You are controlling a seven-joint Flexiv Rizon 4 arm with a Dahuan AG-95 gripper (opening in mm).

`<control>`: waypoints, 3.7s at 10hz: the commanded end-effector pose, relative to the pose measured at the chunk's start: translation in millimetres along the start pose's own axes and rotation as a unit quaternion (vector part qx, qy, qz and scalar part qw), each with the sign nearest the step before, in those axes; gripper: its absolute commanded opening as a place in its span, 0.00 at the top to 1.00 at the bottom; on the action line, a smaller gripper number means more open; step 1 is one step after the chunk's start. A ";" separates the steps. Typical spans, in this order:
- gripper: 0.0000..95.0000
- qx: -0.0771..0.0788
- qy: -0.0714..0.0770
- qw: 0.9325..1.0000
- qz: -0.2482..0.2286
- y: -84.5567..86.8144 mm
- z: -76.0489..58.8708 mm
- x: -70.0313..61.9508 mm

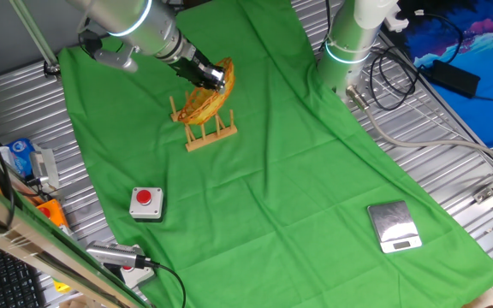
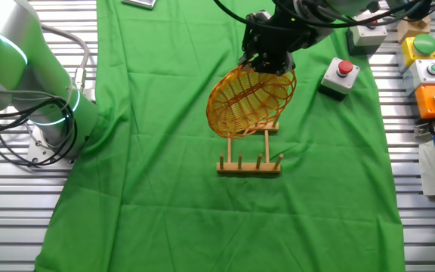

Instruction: Put the dish on the dish rack

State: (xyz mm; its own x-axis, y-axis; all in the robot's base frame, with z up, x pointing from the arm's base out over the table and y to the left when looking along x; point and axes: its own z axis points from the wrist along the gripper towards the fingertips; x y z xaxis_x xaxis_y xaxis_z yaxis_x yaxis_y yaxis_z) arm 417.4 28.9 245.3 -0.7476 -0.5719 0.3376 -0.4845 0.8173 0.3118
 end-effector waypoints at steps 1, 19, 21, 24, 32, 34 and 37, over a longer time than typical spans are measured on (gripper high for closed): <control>1.00 0.002 -0.008 1.000 0.005 0.3 1.3 1.1; 1.00 -0.120 0.056 0.979 -0.156 -23.8 -7.2 49.8; 1.00 -0.127 0.055 0.972 -0.191 -26.0 -4.9 49.5; 1.00 -0.133 0.044 0.964 -0.224 -27.0 -3.3 47.3; 1.00 -0.157 0.044 0.933 -0.322 -25.8 -0.3 47.0; 1.00 -0.168 0.059 0.922 -0.344 -27.3 2.3 47.0; 1.00 -0.168 0.080 0.910 -0.371 -30.4 5.1 46.1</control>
State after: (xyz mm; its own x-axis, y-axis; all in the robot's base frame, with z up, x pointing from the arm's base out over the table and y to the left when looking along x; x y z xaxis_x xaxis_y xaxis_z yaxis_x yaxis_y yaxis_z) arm 396.7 -21.3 247.8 -0.1974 -0.9796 0.0364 -0.6410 0.1571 0.7513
